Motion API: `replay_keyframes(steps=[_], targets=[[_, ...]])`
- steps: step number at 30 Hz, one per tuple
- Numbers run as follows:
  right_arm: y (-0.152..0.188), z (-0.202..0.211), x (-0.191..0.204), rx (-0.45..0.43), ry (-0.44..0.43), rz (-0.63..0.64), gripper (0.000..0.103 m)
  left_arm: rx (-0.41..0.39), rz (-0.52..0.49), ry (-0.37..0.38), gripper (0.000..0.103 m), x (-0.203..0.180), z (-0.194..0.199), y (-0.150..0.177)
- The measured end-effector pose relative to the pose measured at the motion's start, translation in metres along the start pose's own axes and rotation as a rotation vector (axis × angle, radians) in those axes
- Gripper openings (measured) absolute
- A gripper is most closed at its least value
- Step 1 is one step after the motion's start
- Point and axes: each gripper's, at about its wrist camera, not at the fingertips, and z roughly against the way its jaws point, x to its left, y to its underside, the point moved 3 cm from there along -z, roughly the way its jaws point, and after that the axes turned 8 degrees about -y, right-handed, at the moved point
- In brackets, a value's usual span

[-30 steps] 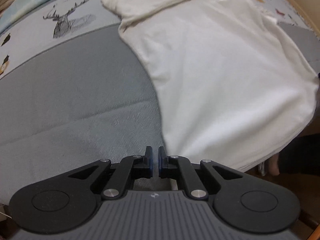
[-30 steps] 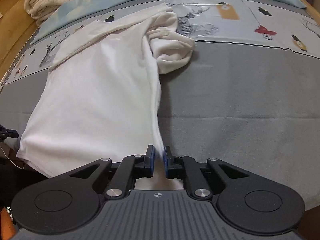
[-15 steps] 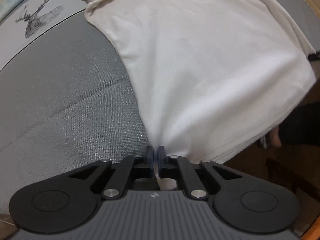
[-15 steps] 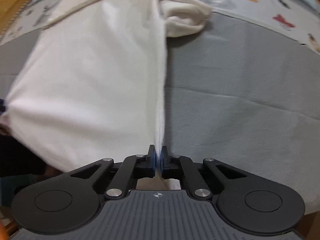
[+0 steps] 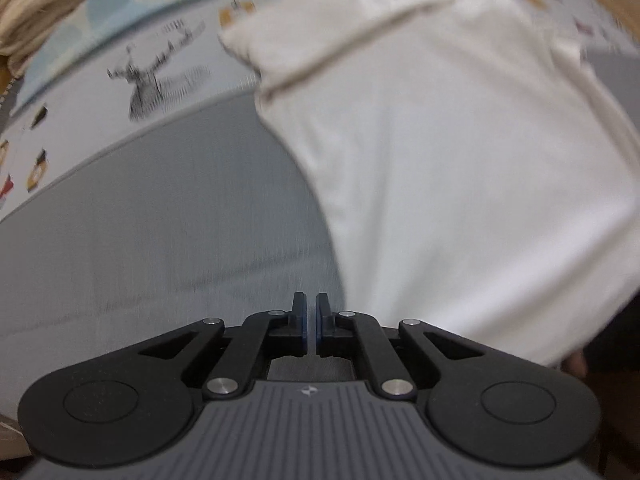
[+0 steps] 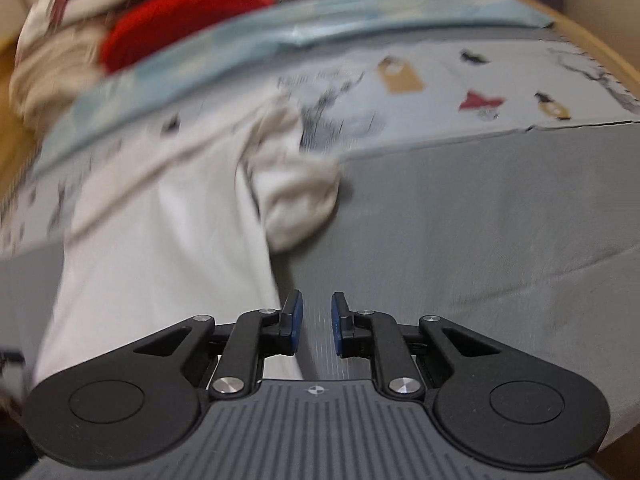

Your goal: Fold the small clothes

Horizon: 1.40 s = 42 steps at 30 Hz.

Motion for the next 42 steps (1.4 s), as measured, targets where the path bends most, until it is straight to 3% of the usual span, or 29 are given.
replay_keyframes(steps=[3, 9, 14, 17, 20, 22, 23, 25, 28, 29, 30, 32, 34, 37, 39, 40, 41, 42], targets=[[-0.012, -0.003, 0.004, -0.072, -0.02, -0.008, 0.016, -0.077, 0.044, -0.029, 0.009, -0.006, 0.012, -0.021], [-0.022, -0.023, 0.02, -0.102, -0.082, -0.028, 0.016, -0.197, 0.164, -0.051, 0.009, -0.025, 0.031, -0.065], [-0.028, -0.041, 0.016, -0.127, -0.076, -0.102, 0.016, -0.208, 0.324, 0.003, 0.009, -0.026, 0.046, -0.123], [-0.034, -0.055, 0.004, -0.125, -0.043, -0.165, 0.016, -0.258, 0.353, 0.029, 0.011, -0.035, 0.045, -0.163], [-0.041, -0.069, -0.008, -0.128, -0.066, -0.262, 0.016, -0.325, 0.342, 0.038, 0.016, -0.047, 0.032, -0.174], [-0.046, -0.08, -0.014, -0.124, -0.055, -0.281, 0.021, -0.216, 0.328, 0.002, 0.016, -0.055, 0.011, -0.177], [-0.048, -0.087, -0.016, -0.118, -0.058, -0.291, 0.03, -0.185, 0.358, 0.026, 0.016, -0.057, 0.005, -0.181], [-0.055, -0.101, -0.022, -0.105, -0.05, -0.317, 0.047, -0.187, 0.374, 0.086, 0.016, -0.061, 0.0, -0.189], [-0.065, -0.13, -0.031, -0.074, -0.058, -0.349, 0.05, -0.234, 0.312, 0.051, 0.019, -0.071, 0.001, -0.203], [-0.068, -0.138, -0.033, -0.065, -0.055, -0.358, 0.046, -0.237, 0.293, 0.03, 0.019, -0.073, -0.001, -0.206], [-0.071, -0.148, -0.035, -0.05, -0.045, -0.367, 0.024, -0.232, 0.288, 0.021, 0.019, -0.075, -0.002, -0.206], [-0.079, -0.158, -0.036, -0.048, -0.033, -0.361, 0.009, -0.213, 0.314, 0.031, 0.019, -0.072, -0.008, -0.209], [-0.096, -0.149, -0.035, -0.137, 0.038, -0.318, 0.008, -0.201, 0.337, 0.035, 0.019, -0.068, -0.013, -0.213], [-0.133, -0.098, -0.026, -0.442, 0.219, -0.151, 0.008, -0.206, 0.346, 0.029, 0.019, -0.062, -0.015, -0.218], [-0.142, -0.064, -0.01, -0.644, 0.334, 0.035, 0.009, -0.209, 0.348, 0.029, 0.019, -0.061, -0.016, -0.22], [-0.141, -0.059, -0.005, -0.68, 0.363, 0.106, 0.009, -0.206, 0.347, 0.032, 0.019, -0.062, -0.018, -0.222], [-0.138, -0.064, -0.006, -0.657, 0.413, 0.147, 0.01, -0.201, 0.345, 0.035, 0.019, -0.064, -0.02, -0.223], [-0.135, -0.075, -0.014, -0.58, 0.459, 0.138, 0.01, -0.193, 0.344, 0.038, 0.019, -0.066, -0.022, -0.225]])
